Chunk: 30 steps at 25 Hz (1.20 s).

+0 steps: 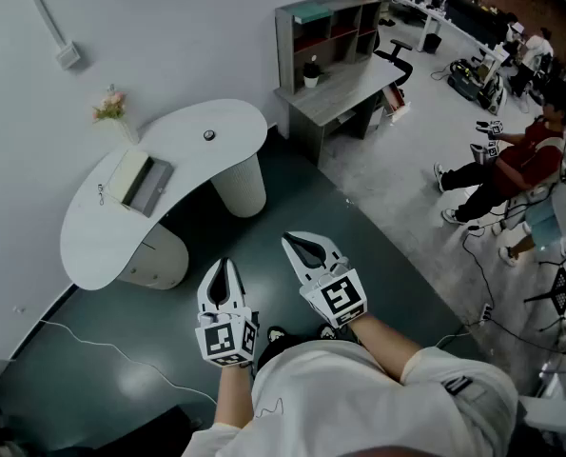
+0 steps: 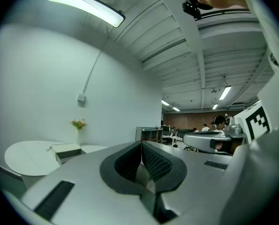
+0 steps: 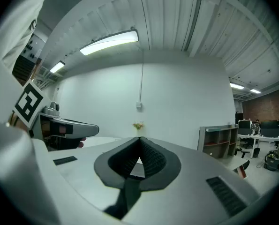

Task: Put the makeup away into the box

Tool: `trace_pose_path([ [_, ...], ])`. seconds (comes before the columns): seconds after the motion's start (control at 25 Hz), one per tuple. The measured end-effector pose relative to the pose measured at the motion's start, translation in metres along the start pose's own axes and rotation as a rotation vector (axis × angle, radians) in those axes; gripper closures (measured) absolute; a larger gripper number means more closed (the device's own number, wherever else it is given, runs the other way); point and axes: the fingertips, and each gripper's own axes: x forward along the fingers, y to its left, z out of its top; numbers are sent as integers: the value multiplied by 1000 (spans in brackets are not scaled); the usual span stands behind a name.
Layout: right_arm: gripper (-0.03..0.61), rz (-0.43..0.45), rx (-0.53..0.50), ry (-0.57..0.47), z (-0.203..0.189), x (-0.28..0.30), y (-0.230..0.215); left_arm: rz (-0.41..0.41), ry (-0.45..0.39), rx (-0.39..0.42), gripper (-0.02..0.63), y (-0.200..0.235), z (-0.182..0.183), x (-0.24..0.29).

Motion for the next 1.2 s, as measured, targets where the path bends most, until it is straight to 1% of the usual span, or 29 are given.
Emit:
trace_pose_path([
  [0.08, 580, 6, -21, -12, -1, 13, 8, 3, 2, 7, 592, 13, 2, -2],
  [0.24, 580, 18, 7, 9, -2, 34, 30, 16, 19, 10, 592, 41, -5, -10],
  [0.36, 580, 35, -6, 5, -7, 53, 46, 27, 32, -1, 592, 64, -12, -14],
  [0.44, 578, 40, -1, 29, -9, 67, 56, 29, 39, -7, 592, 79, -16, -14],
  [0.72, 574, 45, 1, 85, -18, 104, 81, -4, 89, -24, 592, 119, -30, 0],
  [0.8, 560, 45, -1, 110, -24, 108, 79, -22, 96, -29, 592, 120, -34, 8],
  [0.88, 526, 43, -3, 133, -30, 117, 71, -38, 96, -32, 592, 119, -34, 22],
  [0.96, 511, 45, 3, 147, -34, 131, 61, -44, 103, -37, 592, 122, -37, 37],
  [1.08, 506, 55, 10, 150, -40, 154, 42, -34, 122, -39, 592, 128, -45, 63],
  [1.2, 506, 80, 8, 145, -43, 184, 18, -8, 132, -26, 592, 139, -46, 95],
])
